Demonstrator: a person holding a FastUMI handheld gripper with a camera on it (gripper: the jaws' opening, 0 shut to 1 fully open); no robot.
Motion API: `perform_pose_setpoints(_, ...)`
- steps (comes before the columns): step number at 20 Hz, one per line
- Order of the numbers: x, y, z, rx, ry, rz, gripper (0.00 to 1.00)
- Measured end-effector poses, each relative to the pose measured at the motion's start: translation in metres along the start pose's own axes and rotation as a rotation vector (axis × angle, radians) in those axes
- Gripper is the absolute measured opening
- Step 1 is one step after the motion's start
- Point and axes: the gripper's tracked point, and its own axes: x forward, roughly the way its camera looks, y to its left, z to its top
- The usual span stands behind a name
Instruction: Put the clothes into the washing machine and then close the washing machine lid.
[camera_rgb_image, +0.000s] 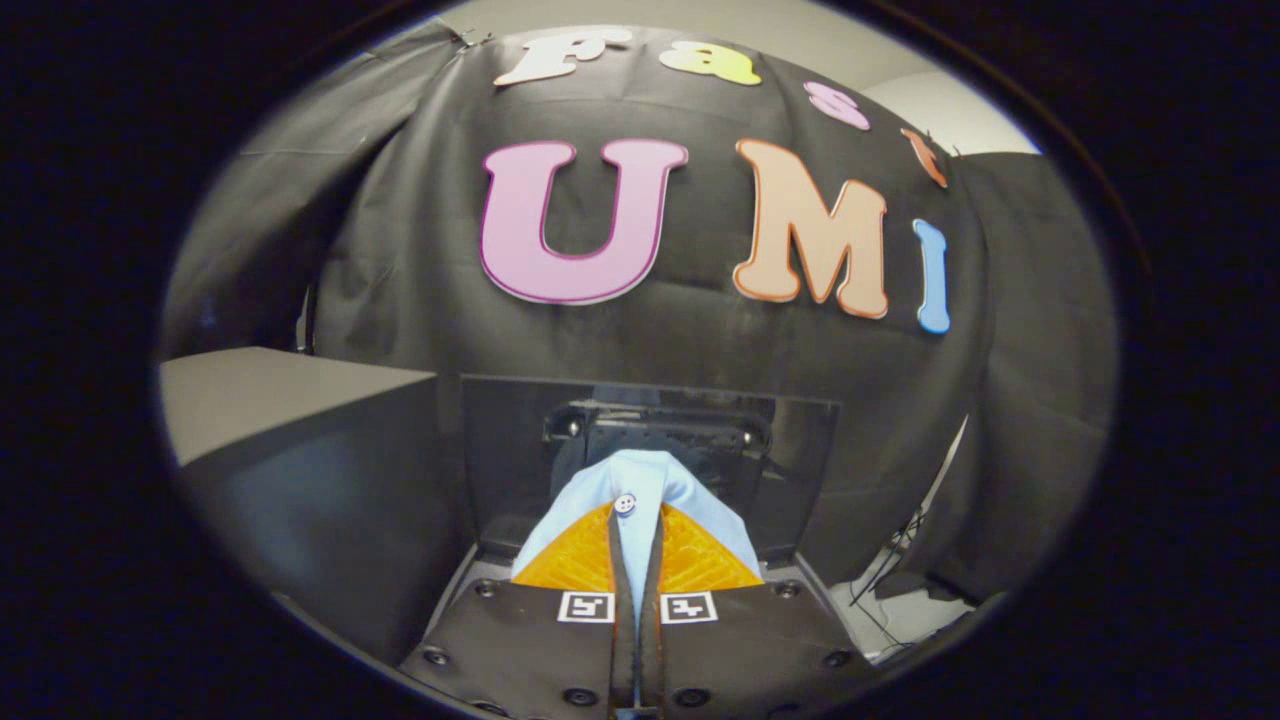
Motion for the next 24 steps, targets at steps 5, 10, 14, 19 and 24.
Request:
perform_pose_setpoints(5, 0.03, 0.001, -0.059, 0.003, 0.118, 0.027, 0.06)
perform_pose_setpoints(10, 0.047, -0.004, -0.101, 0.049, 0.213, 0.061, 0.12)
perform_pose_setpoints(14, 0.048, -0.005, -0.119, 0.043, 0.265, 0.094, 0.23)
perform_pose_setpoints(19, 0.036, 0.013, -0.126, -0.01, 0.286, 0.132, 0.81)
perform_pose_setpoints(24, 0.021, 0.039, -0.103, -0.04, 0.283, 0.159, 0.97)
